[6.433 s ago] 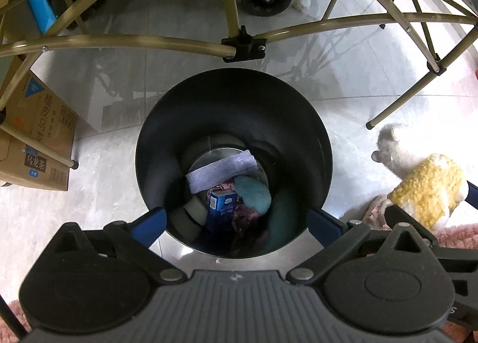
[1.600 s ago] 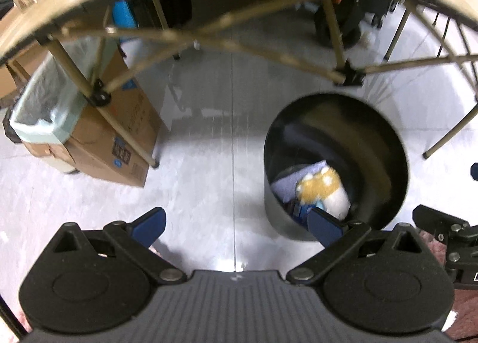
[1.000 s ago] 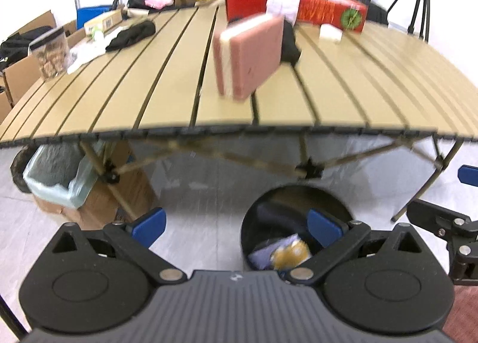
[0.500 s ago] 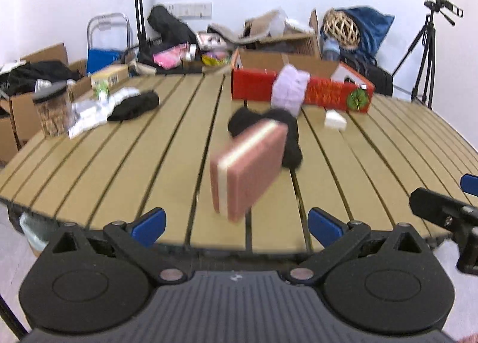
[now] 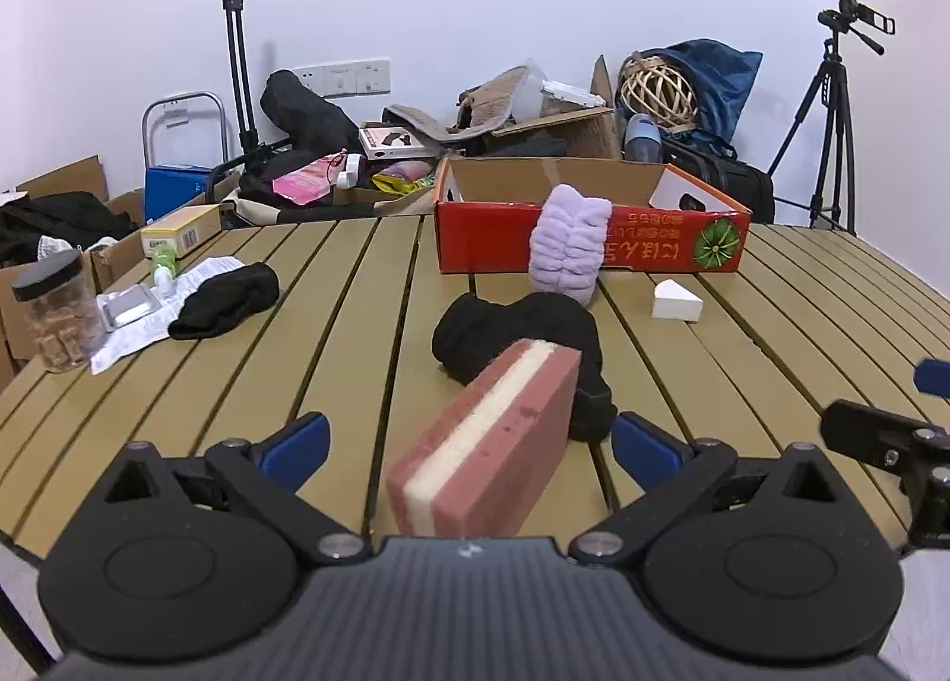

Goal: Collect trash
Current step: 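Close the left gripper on the pink-and-cream sponge while the right gripper approaches the black sock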

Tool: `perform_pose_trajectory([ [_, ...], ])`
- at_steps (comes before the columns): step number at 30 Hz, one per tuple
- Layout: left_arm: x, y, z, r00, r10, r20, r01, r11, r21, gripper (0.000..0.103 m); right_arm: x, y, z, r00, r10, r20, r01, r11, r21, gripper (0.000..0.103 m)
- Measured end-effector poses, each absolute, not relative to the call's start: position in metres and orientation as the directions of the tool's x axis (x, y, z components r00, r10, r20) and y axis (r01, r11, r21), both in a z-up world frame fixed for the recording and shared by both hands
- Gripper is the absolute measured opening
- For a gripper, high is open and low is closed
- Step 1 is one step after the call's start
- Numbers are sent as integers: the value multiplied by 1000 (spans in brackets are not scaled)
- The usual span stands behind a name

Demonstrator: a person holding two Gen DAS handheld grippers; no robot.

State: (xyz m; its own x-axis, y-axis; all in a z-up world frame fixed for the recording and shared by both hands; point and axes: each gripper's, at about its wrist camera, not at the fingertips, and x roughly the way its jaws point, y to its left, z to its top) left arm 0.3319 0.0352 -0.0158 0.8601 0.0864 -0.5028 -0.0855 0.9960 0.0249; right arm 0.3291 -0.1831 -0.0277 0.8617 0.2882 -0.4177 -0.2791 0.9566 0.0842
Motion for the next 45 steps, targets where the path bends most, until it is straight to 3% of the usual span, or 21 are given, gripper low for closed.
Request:
perform_pose_trajectory([
  [13,358,46,-44,839,29,-543,-71,996,-57,102,342,-204,-61,859,288,-424,-232,956,180,103],
  [22,363,45,-54,832,39,-554,-92,993,-68,69,338,-190,-62,858,317,-405,-269,948,172,103],
  [27,362,49,-53,834,9,-552,-76,992,-99,33,340,-184,-63,853,325,-408,-273,945,181,103],
  [45,344,89,-28,870,74,-487,-143,984,-107,32,349,-142,-69,842,333,-425,-307,943,131,103],
])
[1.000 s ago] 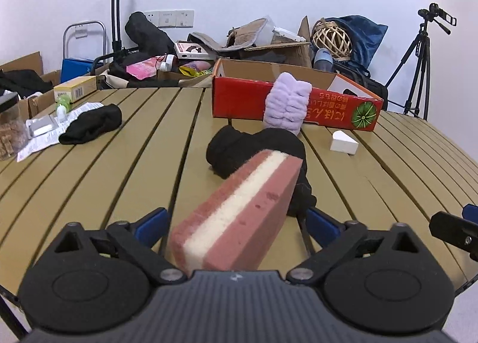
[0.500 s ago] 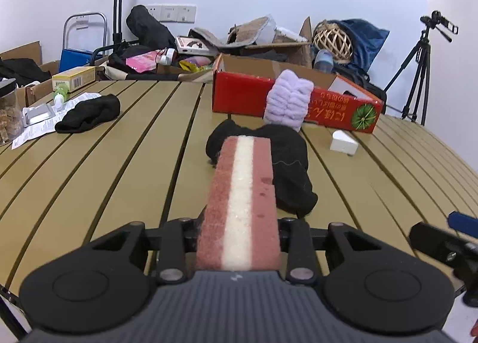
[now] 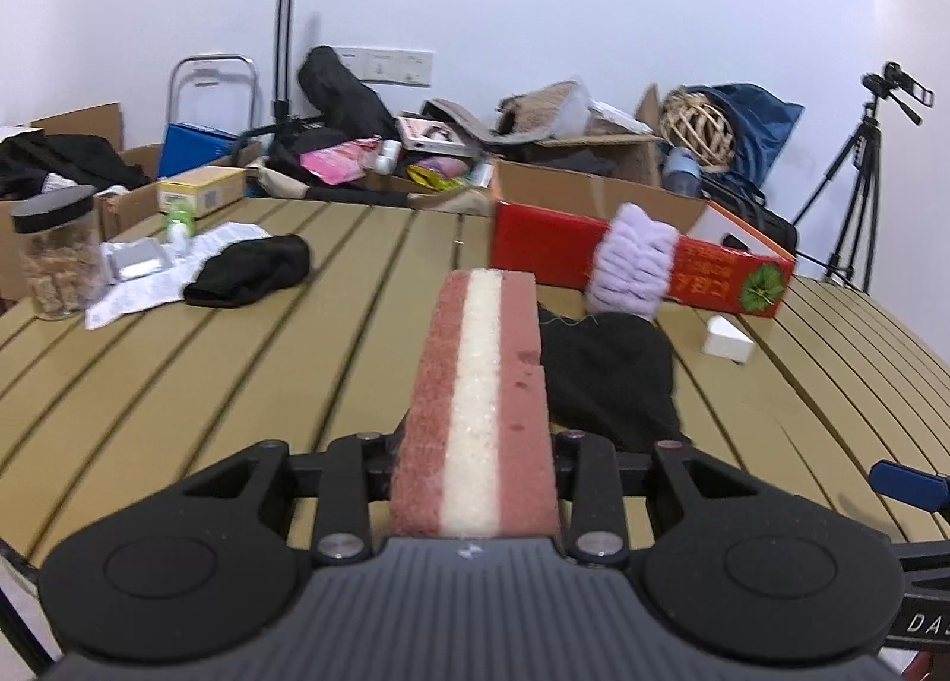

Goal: Collect trash
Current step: 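Close the left gripper on the pink-and-cream sponge while the right gripper approaches the black sock, then close the right gripper on the black sock and lift it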

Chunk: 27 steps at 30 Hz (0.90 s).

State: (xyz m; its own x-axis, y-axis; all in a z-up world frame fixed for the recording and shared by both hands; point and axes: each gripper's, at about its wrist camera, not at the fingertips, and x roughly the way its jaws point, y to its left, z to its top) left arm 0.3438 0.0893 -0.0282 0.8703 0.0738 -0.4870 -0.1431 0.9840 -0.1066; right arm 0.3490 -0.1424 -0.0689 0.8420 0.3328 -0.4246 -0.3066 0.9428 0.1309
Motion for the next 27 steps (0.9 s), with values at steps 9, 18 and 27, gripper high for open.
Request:
perform_pose_trajectory([
  [9,340,126,-20,861,134,-491,-217,969,-116,32,367,-95,-61,834,343,-433,-354,933,58,103],
  [18,336,163,-15,843,171,-510,-285,946,-154,32,405,-51,-60,813,297,-501,-327,945,28,103],
  [27,329,178,-12,842,180,-509,-307,935,-176,32,438,-28,-69,788,245,-565,-287,958,15,93],
])
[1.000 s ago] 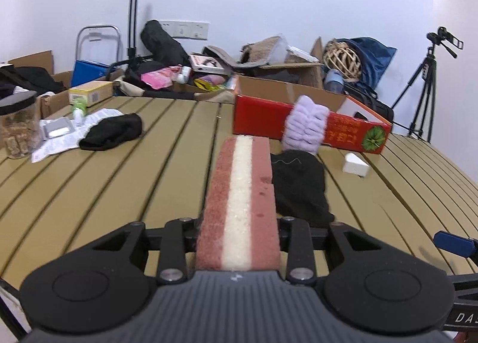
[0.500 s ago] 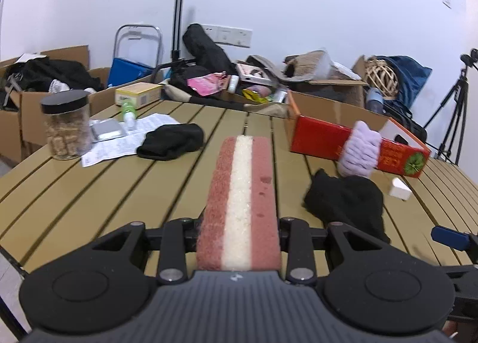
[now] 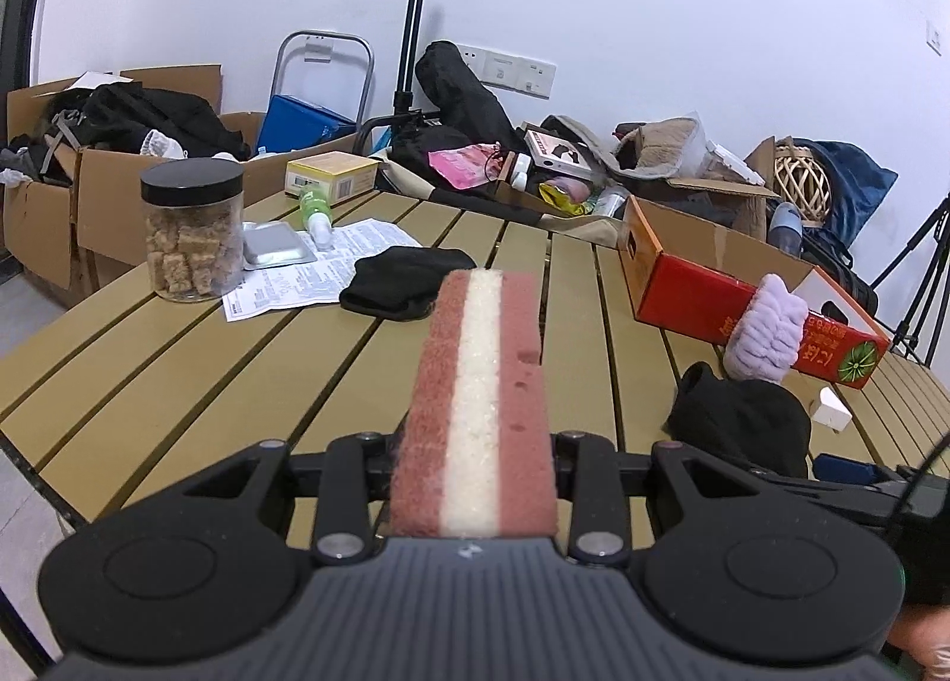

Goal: Collect trash
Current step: 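Close the right gripper on the black sock and lift it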

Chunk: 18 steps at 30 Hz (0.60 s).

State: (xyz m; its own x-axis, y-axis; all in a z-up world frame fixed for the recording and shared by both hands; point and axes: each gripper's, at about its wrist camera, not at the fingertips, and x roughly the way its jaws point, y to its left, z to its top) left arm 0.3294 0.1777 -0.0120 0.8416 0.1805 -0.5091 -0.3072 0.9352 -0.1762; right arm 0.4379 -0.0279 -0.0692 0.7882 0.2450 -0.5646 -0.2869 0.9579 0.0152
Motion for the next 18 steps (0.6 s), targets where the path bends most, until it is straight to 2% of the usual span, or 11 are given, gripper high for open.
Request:
perform_pose_trajectory([
  [4,329,178,-12,842,179,-510,-307,935,-180,32,443,-22,-71,789,214,-575,-275,961,-20,87],
  [7,328,178,-11,844,174,-507,-303,936,-182,32,445,-20,-72,783,206,-587,-276,961,-30,68],
  [9,328,177,-11,845,172,-507,-301,936,-184,32,445,-20,-71,781,214,-586,-281,959,-24,62],
  [10,328,177,-11,845,172,-507,-300,936,-184,32,444,-19,-71,782,214,-586,-283,959,-27,55],
  [11,328,177,-11,845,171,-507,-300,936,-184,32,444,-18,-70,781,215,-586,-286,958,-29,44],
  [13,327,176,-10,847,170,-504,-298,937,-185,32,443,-19,-69,783,212,-585,-278,960,-25,28],
  [18,325,175,-8,853,166,-495,-290,939,-186,32,438,-28,-65,787,239,-569,-276,961,23,17],
])
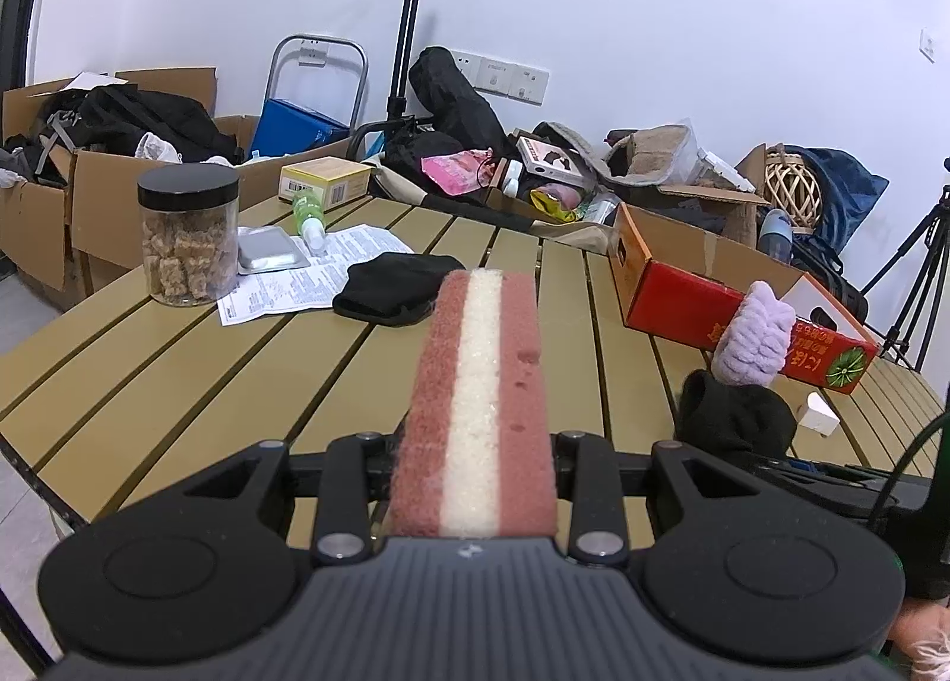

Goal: Collect trash
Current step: 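Close the right gripper on the black sock and lift it, then carry the sponge and black sock off the table down over the bin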

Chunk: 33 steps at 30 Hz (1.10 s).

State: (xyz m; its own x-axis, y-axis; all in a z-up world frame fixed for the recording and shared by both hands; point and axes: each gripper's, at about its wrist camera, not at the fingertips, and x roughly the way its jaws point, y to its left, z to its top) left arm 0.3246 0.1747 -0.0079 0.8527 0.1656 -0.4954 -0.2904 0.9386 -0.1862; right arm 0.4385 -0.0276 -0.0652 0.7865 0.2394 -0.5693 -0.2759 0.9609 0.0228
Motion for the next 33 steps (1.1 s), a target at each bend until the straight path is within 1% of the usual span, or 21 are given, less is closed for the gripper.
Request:
perform_pose_trajectory([
  [4,324,173,-7,855,162,-493,-285,941,-185,32,430,-33,-62,796,245,-553,-280,960,22,14],
  [10,320,166,-7,861,147,-486,-261,949,-175,32,408,-40,-51,820,253,-514,-300,954,-7,14],
  [16,312,156,-7,867,133,-481,-236,959,-160,32,384,-55,-41,831,266,-489,-305,952,-1,14],
  [25,292,135,-7,884,91,-459,-180,971,-154,32,339,-80,-31,842,274,-464,-316,949,-13,14],
  [33,272,108,-11,892,51,-450,-126,982,-139,32,288,-108,-35,846,268,-461,-318,948,-33,14],
])
